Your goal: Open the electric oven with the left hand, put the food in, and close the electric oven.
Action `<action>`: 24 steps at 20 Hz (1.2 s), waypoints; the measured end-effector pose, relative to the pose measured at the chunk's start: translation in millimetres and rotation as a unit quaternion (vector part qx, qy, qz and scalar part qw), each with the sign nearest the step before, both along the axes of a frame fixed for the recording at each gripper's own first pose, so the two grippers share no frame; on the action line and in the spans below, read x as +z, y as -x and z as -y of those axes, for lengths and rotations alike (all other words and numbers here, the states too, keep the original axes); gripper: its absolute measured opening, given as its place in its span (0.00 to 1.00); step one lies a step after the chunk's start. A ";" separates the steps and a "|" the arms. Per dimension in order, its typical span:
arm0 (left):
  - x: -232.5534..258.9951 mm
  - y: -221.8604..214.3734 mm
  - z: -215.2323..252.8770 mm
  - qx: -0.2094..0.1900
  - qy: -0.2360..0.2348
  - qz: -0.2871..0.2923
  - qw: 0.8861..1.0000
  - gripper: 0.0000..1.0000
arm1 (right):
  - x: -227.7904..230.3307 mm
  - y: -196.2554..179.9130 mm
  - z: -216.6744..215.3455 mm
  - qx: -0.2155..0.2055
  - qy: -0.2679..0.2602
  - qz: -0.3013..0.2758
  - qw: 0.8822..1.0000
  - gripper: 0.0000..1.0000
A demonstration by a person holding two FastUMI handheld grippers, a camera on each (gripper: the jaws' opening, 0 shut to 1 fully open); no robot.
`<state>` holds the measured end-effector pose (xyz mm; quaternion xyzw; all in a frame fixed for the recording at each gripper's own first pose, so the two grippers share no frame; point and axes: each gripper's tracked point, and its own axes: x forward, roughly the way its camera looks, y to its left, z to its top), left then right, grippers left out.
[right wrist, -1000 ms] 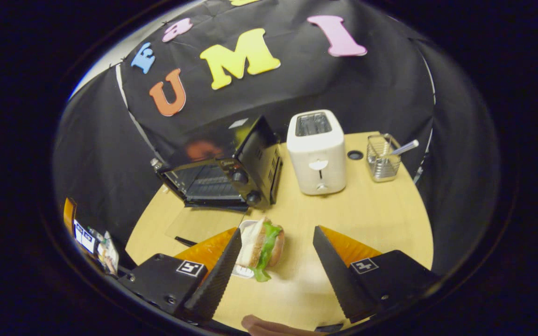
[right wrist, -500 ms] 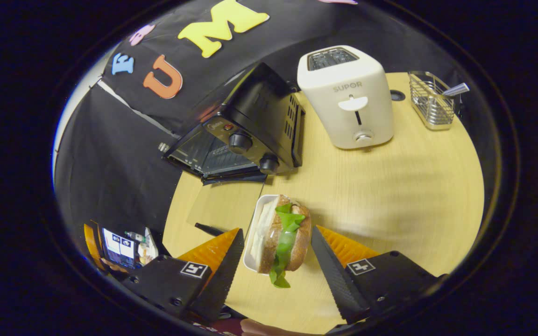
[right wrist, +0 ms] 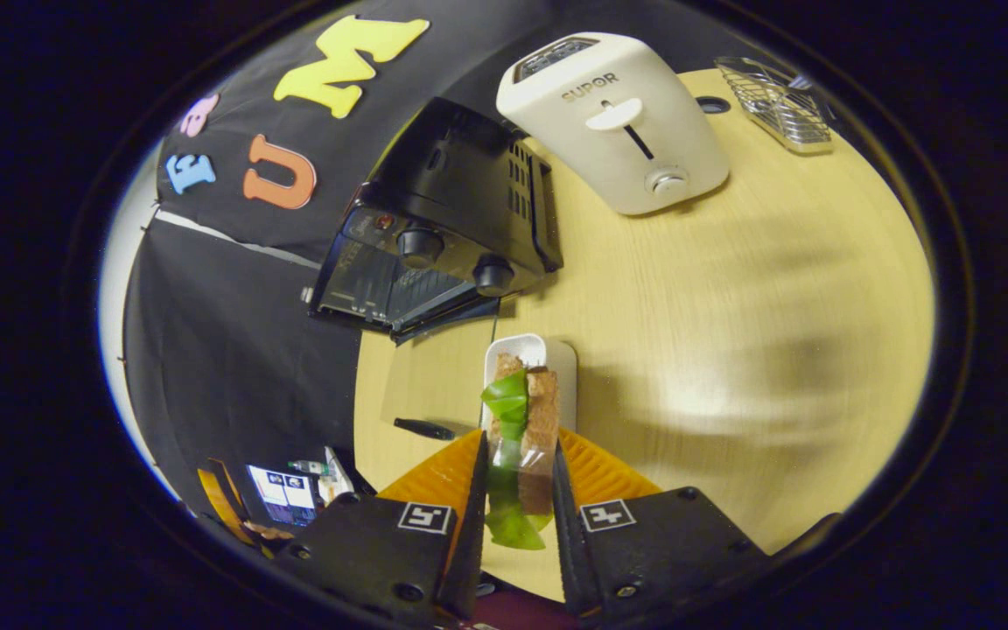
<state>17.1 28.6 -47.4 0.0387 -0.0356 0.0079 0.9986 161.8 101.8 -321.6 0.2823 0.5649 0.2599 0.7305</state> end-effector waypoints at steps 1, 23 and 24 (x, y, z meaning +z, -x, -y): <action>2.2 4.2 -0.7 0.000 0.001 0.004 1.000 0.95 | 3.7 4.6 1.7 -0.005 0.006 0.003 1.000 0.40; -13.2 35.8 -44.2 0.011 0.033 -0.004 0.999 0.95 | 67.8 29.1 -126.8 -0.196 -0.141 0.104 0.965 0.40; -12.7 39.1 -50.8 0.023 0.036 -0.004 0.999 0.95 | 66.1 19.8 -134.1 -0.225 -0.148 0.112 0.957 0.40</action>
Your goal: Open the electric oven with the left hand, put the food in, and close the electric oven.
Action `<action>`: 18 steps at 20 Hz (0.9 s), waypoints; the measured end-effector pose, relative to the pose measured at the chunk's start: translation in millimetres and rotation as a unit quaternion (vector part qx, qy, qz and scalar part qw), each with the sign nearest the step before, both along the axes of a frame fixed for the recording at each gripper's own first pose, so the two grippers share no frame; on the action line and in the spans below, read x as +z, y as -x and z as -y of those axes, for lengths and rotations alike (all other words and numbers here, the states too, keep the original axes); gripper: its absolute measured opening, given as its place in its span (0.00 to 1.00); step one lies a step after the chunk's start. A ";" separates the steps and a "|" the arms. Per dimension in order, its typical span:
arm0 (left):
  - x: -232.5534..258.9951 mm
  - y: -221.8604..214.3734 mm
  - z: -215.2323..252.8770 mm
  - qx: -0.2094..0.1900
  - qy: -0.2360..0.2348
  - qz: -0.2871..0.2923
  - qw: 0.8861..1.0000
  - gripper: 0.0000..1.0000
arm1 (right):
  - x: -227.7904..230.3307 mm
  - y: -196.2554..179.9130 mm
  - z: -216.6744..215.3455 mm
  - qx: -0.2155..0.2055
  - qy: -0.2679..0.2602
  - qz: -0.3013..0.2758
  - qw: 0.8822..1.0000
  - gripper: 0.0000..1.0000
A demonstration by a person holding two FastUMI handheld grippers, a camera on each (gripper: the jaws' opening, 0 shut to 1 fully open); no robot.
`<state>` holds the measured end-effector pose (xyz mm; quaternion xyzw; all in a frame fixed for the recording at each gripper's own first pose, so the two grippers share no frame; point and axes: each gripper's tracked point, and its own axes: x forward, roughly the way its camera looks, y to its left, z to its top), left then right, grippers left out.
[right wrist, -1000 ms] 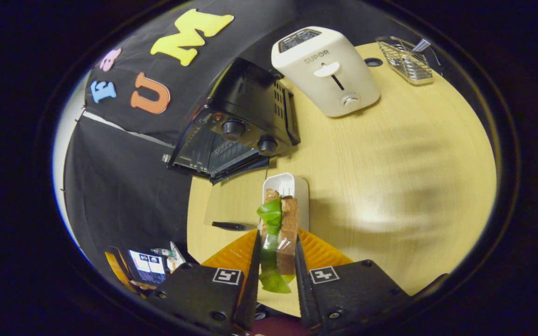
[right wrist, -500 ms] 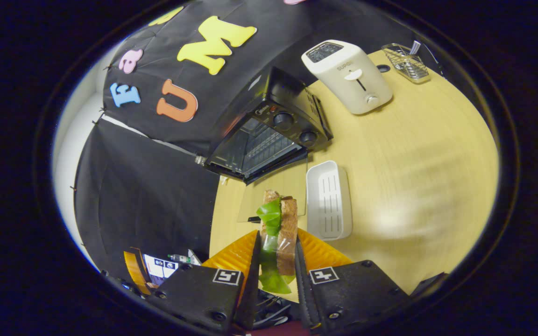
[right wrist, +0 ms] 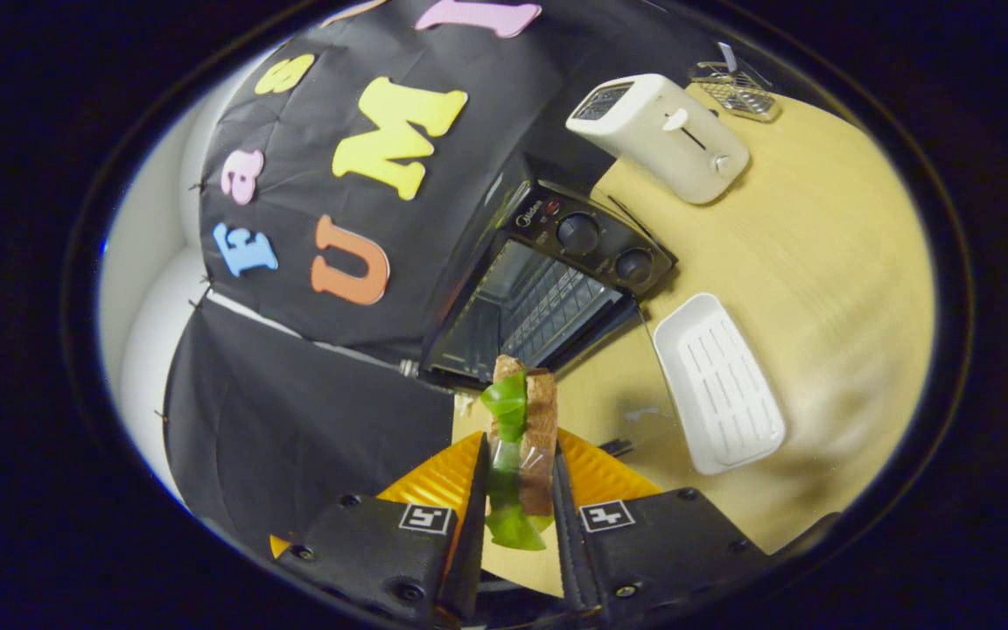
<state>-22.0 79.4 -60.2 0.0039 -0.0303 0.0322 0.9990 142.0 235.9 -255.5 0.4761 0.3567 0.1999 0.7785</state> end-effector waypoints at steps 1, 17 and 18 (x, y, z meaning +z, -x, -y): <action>-0.1 3.9 -4.4 0.007 0.000 0.000 1.000 0.95 | -2.5 -9.3 -9.7 -0.024 -0.008 0.008 1.000 0.40; -13.4 26.6 -25.6 0.011 0.016 -0.032 0.999 0.88 | -38.5 -155.5 -102.7 -0.259 -0.010 0.122 0.958 0.40; -15.2 24.2 -27.4 0.011 0.021 -0.033 0.999 0.95 | -39.0 -165.1 -99.6 -0.272 0.004 0.132 0.953 0.40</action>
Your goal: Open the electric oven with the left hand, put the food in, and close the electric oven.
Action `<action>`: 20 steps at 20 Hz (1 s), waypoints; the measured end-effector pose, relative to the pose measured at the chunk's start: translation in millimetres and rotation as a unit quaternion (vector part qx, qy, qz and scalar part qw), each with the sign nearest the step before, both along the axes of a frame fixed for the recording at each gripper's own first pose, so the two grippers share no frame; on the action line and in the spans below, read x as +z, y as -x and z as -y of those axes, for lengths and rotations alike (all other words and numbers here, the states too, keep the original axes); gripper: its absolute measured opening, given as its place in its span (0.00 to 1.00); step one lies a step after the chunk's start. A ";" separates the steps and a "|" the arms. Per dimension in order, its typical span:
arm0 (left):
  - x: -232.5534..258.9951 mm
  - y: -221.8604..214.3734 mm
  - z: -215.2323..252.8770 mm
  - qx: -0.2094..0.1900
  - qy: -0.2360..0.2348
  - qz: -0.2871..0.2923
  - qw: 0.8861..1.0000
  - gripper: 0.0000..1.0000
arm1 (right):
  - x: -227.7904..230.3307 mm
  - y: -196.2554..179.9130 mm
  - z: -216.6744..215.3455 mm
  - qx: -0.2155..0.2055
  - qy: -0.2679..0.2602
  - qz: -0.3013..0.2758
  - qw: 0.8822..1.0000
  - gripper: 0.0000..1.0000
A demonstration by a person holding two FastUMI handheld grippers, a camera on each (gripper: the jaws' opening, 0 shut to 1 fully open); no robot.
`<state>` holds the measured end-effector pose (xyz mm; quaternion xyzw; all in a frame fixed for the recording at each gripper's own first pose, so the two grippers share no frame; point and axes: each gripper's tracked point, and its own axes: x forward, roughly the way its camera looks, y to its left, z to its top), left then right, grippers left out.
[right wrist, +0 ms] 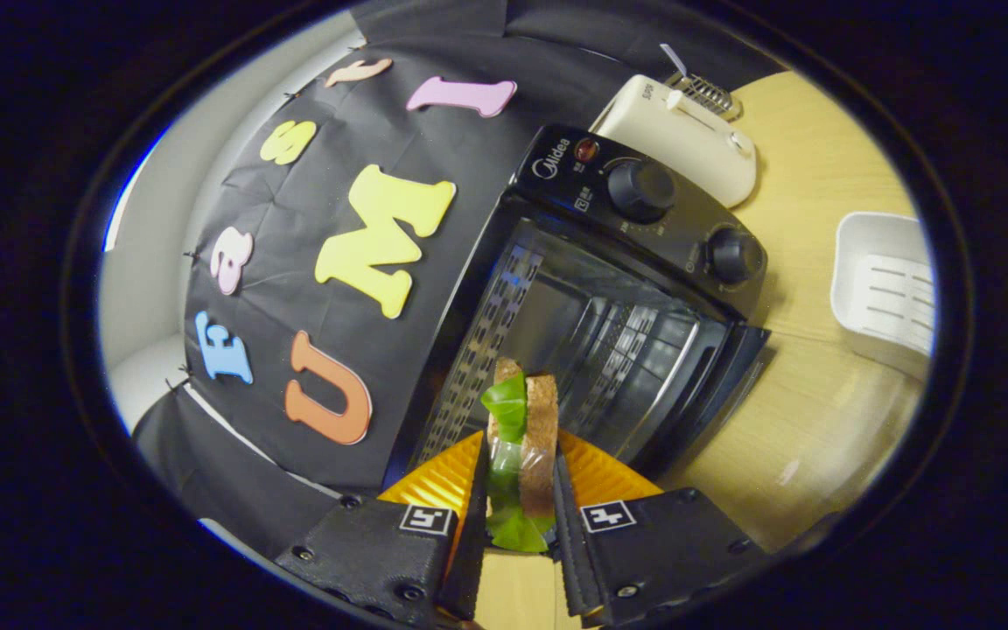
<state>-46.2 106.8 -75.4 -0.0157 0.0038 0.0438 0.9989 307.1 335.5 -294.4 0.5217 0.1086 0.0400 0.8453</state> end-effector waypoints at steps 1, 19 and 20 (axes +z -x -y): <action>-2.9 -2.1 -0.6 0.000 0.005 -0.002 1.000 0.94 | -0.4 -9.6 2.0 -0.012 0.017 0.008 1.000 0.40; -15.8 -9.6 -2.5 -0.012 0.020 -0.030 0.999 0.93 | -28.1 -32.5 -4.0 -0.001 0.159 -0.011 0.987 0.50; -17.3 -9.7 -2.9 -0.012 0.021 -0.033 0.999 0.93 | -26.2 -33.8 -2.6 0.000 0.165 -0.008 0.986 0.46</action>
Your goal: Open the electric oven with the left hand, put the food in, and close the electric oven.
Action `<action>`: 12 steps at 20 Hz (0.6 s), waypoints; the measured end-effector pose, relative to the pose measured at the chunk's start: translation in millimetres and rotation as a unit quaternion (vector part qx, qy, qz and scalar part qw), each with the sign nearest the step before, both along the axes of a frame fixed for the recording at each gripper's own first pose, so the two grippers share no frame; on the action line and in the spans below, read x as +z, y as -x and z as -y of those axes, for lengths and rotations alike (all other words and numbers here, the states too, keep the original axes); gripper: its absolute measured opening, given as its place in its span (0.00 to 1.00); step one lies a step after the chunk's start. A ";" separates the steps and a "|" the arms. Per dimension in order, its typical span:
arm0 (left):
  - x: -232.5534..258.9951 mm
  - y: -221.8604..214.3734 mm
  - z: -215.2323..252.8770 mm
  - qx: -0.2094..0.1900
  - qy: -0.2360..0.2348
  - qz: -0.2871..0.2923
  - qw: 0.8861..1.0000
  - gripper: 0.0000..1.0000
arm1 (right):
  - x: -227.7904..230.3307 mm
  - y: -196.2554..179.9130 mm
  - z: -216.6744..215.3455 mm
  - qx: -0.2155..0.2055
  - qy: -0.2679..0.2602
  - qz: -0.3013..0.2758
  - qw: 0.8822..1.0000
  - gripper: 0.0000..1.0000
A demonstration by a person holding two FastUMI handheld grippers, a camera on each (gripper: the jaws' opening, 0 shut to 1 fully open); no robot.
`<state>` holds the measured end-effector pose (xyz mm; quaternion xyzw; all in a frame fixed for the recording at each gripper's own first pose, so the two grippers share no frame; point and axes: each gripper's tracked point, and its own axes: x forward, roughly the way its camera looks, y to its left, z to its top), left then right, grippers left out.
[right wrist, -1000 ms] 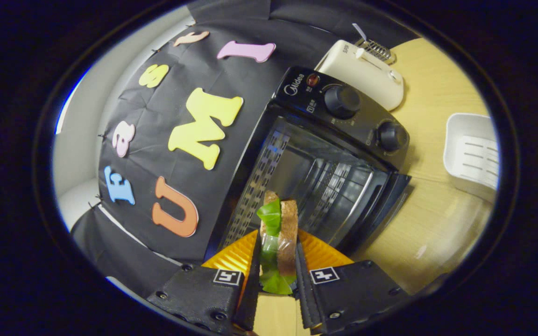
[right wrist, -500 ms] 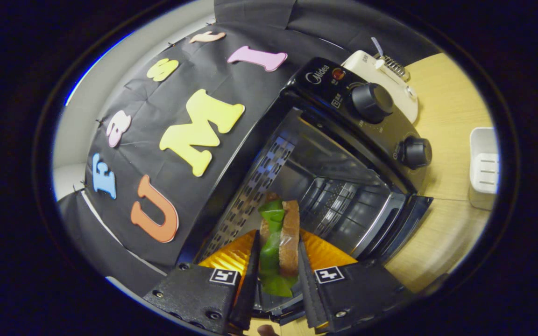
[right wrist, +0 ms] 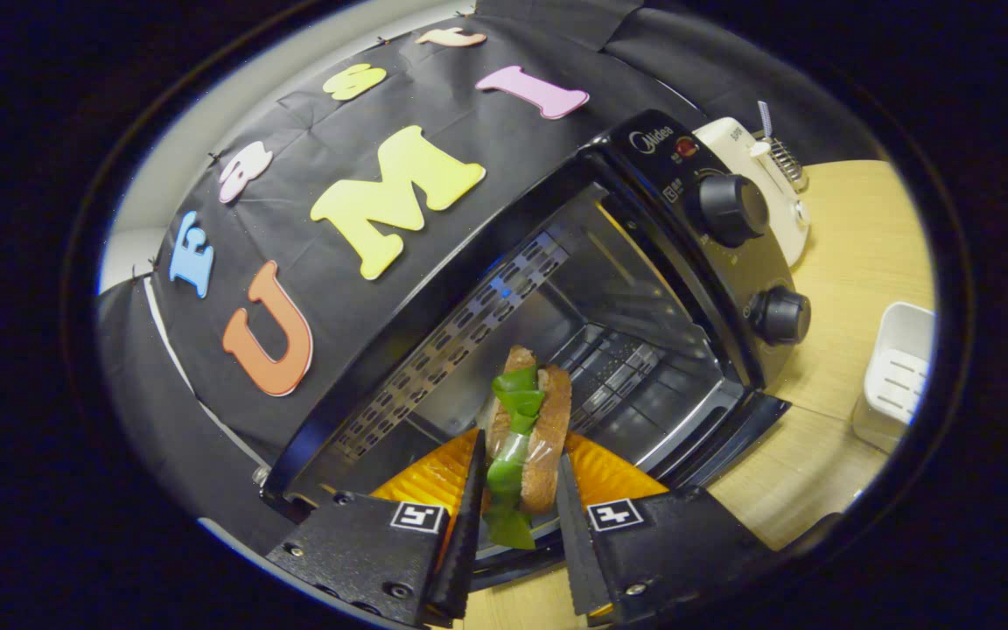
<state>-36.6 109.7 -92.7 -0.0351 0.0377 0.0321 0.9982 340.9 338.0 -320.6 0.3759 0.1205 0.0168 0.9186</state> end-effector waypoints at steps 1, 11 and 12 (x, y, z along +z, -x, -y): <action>0.4 0.3 -0.4 0.001 0.000 0.000 1.000 0.93 | 0.4 -0.6 0.6 0.002 0.011 -0.003 1.000 0.36; 0.6 5.0 -8.8 0.012 0.000 0.000 1.000 0.93 | -14.5 0.1 0.9 0.085 0.199 -0.057 0.975 0.80; 1.8 5.9 -10.6 0.014 -0.004 0.005 1.000 0.93 | -13.4 -0.7 2.3 0.095 0.222 -0.054 0.969 0.83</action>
